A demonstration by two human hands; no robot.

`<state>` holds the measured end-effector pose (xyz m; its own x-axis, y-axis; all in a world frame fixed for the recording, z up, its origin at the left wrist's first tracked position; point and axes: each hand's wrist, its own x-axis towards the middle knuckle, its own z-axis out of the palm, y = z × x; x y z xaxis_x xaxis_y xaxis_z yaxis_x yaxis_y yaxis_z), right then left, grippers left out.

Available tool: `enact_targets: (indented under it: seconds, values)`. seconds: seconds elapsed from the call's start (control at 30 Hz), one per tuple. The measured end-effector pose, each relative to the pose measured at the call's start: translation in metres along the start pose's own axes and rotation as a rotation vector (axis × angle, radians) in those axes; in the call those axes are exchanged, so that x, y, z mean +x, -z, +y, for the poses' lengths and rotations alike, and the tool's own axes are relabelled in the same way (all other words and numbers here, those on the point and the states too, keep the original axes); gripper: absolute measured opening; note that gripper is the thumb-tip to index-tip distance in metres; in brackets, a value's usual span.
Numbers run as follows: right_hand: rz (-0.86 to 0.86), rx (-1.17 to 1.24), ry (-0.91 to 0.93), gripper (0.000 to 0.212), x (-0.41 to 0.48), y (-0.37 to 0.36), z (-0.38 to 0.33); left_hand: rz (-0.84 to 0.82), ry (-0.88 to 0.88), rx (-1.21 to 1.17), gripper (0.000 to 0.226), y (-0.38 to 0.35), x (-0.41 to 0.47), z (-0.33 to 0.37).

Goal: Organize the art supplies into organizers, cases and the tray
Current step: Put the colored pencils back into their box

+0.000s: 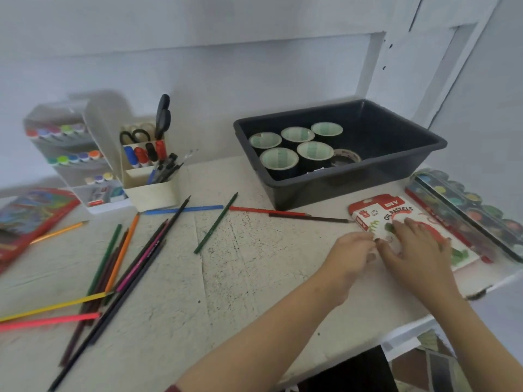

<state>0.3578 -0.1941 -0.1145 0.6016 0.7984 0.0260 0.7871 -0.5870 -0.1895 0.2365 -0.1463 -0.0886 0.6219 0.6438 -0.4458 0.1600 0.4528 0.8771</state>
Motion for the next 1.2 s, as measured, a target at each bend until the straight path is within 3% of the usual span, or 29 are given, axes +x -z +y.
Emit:
enact_targets:
  seconds: [0.3, 0.57, 0.63, 0.73, 0.9, 1.0, 1.1, 1.17, 1.2]
  values:
    - [-0.005, 0.250, 0.288, 0.046, -0.026, -0.014, -0.091, 0.224, -0.102, -0.036, 0.025, 0.093, -0.045, -0.007]
    - [-0.148, 0.294, 0.497, 0.046, -0.050, -0.026, -0.166, 0.492, -0.180, -0.152, 0.023, 0.162, -0.081, -0.009]
    - [-0.180, 0.307, 0.575, 0.045, -0.051, -0.025, -0.183, 0.605, -0.239, -0.097, 0.022, 0.175, -0.088, -0.011]
    - [-0.211, 0.345, 0.709, 0.040, -0.052, -0.028, -0.202, 0.766, -0.321, 0.166, 0.025, 0.189, -0.099, -0.023]
    - [-0.334, 0.386, 0.966, 0.038, -0.062, -0.042, -0.242, 1.065, -0.299, 0.444, 0.021, 0.218, -0.134, -0.060]
    - [-0.376, 0.349, 1.112, 0.043, -0.070, -0.054, -0.267, 1.418, -0.354, 0.474, 0.033, 0.233, -0.158, -0.085]
    - [-0.410, 0.276, 1.143, 0.053, -0.078, -0.060, -0.288, 1.757, -0.444, 0.447, 0.051, 0.246, -0.185, -0.099]
    - [-0.432, 0.168, 1.139, 0.058, -0.085, -0.065, -0.302, 1.853, -0.378, 0.584, 0.039, 0.259, -0.200, -0.106]
    - [-0.440, 0.124, 1.140, 0.060, -0.087, -0.069, -0.311, 1.849, -0.264, 0.684, 0.033, 0.270, -0.206, -0.112]
